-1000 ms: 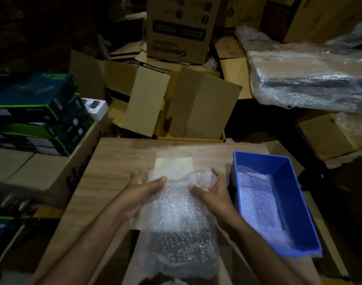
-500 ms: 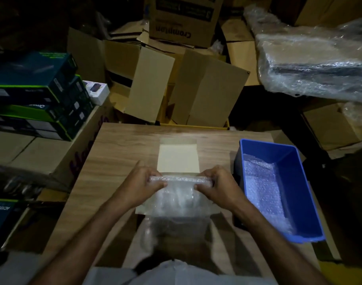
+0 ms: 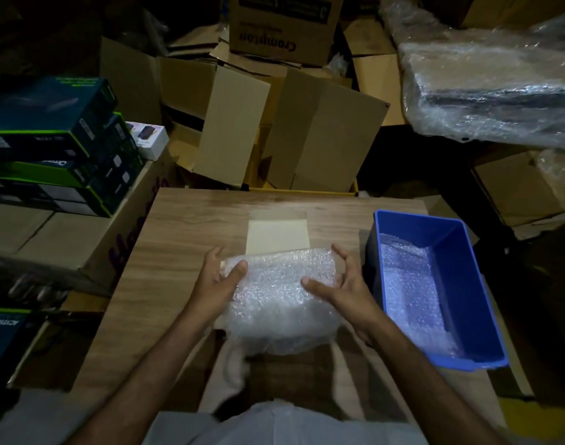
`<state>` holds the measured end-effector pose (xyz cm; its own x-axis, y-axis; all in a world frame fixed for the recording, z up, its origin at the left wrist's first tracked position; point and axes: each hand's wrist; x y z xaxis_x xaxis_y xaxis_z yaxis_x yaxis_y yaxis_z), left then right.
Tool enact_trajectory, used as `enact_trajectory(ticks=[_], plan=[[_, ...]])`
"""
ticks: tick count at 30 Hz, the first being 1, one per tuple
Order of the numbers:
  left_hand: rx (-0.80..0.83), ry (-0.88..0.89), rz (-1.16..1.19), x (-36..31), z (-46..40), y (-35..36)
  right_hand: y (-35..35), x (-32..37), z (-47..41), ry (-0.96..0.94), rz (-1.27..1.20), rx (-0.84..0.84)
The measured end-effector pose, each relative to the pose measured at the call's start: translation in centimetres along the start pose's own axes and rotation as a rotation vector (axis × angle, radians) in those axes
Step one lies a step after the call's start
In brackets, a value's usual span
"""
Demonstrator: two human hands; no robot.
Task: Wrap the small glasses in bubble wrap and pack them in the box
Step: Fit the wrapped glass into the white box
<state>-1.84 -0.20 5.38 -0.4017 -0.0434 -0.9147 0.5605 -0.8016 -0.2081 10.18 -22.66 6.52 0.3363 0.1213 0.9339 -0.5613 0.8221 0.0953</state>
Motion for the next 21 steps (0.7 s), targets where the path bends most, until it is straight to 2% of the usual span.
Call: enact_trajectory(ticks=[3, 5, 7, 8, 11, 14, 16, 18, 20, 21], plan=[[0.133, 0.0, 0.07, 0.2, 0.9, -1.0, -0.7, -1.5, 0.3, -0.151, 0.099, 0.043], [0.263, 0.054, 0.072, 0.4, 1.2, -1.5, -1.0, -1.6, 0.3, -0.178, 0.189, 0.055], [0.326, 0.097, -0.007, 0.5, 1.4, -1.6, -1.3, -1.6, 0.3, -0.18, 0.228, 0.104], [0.323, 0.114, -0.054, 0.4, 1.6, -1.5, -1.2, -1.6, 0.3, -0.161, 0.264, 0.143], [0.27, 0.22, -0.293, 0.6, 1.4, -1.1, -0.6, -1.9, 0.3, -0.128, 0.588, 0.181], [0.165, 0.3, -0.532, 0.8, 1.3, -1.0, -0.5, -2.5, -0.6, -0.248, 0.77, 0.112], [0.108, 0.335, -0.644, 1.1, 1.3, -1.3, -0.7, -2.0, -0.7, -0.221, 0.76, 0.095], [0.119, 0.347, -0.641, 1.1, 1.3, -1.6, -0.9, -1.2, -0.2, -0.101, 0.557, 0.104], [0.181, 0.265, -0.353, 0.6, 1.5, -1.4, -1.0, -0.5, 0.2, 0.006, 0.214, 0.17], [0.193, 0.233, -0.23, 0.6, 1.5, -1.2, -1.0, -0.4, 0.2, 0.035, 0.134, 0.199]])
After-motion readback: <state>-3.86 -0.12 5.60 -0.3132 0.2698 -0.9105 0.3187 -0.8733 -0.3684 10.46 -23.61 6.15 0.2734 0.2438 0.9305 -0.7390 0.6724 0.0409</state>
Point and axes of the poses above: each hand's wrist, its own z-axis away from the middle knuckle, its own y-axis out of the palm, x = y × z, and after that the axes turned 2 degrees about -z, right-handed
